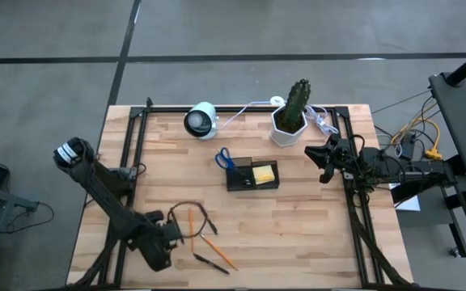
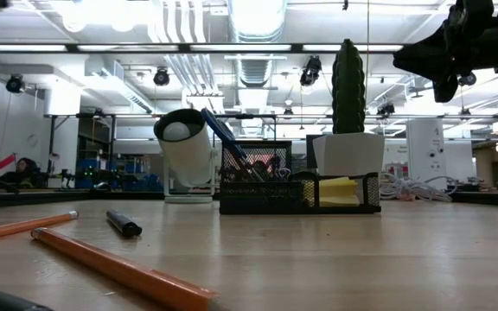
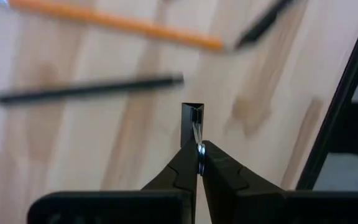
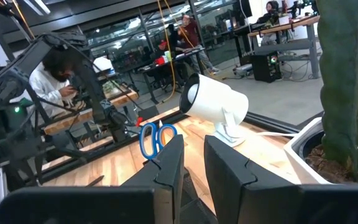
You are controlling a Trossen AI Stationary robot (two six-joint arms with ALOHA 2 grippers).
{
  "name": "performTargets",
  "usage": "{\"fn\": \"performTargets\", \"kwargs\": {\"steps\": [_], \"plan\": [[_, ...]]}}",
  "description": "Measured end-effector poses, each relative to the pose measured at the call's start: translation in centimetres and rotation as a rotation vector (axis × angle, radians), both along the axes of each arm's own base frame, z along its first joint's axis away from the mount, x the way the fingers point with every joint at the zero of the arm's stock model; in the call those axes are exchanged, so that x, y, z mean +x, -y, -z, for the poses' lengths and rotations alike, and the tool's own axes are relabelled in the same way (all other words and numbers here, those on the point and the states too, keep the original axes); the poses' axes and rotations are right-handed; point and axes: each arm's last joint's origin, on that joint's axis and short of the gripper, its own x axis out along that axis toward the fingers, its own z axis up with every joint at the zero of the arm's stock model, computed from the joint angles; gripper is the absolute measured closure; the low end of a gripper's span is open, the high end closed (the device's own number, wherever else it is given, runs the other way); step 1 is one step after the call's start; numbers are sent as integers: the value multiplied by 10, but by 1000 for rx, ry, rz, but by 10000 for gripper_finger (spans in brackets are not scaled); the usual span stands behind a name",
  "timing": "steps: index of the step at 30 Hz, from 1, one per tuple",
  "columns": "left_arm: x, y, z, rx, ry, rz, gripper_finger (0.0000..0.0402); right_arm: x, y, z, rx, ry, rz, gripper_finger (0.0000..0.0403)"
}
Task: Pick and place office supplies into organizer
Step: Put the black binder clip into the black desk organizer
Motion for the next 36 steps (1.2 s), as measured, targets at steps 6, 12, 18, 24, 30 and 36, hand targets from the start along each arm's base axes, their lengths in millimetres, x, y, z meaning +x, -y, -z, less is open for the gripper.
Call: {"fn": "performTargets", "kwargs": {"steps": [6,12,18,24,30,36], "plan": [[18,-32,-17,50,110,-19,401,0,0,0,7,3,0,349],[40,-67,-26,120,176,12,401,0,0,0,11,6,-1,349],[66,-97,-31,179,287,60,401,0,0,0,25,11,-1,349],[90,-124,-36,228,415,61,401,0,0,0,45,18,-2,349],[104,-150,-42,254,505,-11,401,0,0,0,50,18,-2,349],[115,-160,-53,308,651,5,402,0,0,0,50,17,-2,349]]}}
